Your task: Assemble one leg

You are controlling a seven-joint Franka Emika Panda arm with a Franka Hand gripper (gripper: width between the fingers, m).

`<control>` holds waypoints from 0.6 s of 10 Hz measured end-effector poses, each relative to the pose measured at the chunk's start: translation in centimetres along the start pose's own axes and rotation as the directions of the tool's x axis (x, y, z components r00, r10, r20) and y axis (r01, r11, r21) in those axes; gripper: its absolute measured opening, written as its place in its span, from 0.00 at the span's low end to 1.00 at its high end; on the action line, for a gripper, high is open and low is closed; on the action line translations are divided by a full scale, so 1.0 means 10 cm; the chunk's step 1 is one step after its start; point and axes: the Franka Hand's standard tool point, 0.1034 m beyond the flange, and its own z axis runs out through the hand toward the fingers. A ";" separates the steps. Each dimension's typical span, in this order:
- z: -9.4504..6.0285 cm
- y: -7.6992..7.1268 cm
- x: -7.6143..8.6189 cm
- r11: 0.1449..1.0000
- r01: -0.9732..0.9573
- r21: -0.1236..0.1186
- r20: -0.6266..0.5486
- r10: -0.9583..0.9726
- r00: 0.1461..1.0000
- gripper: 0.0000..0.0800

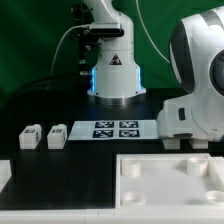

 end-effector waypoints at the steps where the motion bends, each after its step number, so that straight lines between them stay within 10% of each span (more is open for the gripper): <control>1: 0.00 0.00 0.00 1.000 0.000 0.000 0.000 0.000 1.000 0.70; 3: 0.00 0.00 0.00 1.000 0.000 0.000 0.000 0.000 1.000 0.38; 6: 0.00 0.00 0.00 1.000 0.000 0.000 0.000 0.000 1.000 0.38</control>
Offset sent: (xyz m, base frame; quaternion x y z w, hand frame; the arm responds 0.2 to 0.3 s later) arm 0.0000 0.0000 0.0000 0.0000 0.0000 0.0000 1.0000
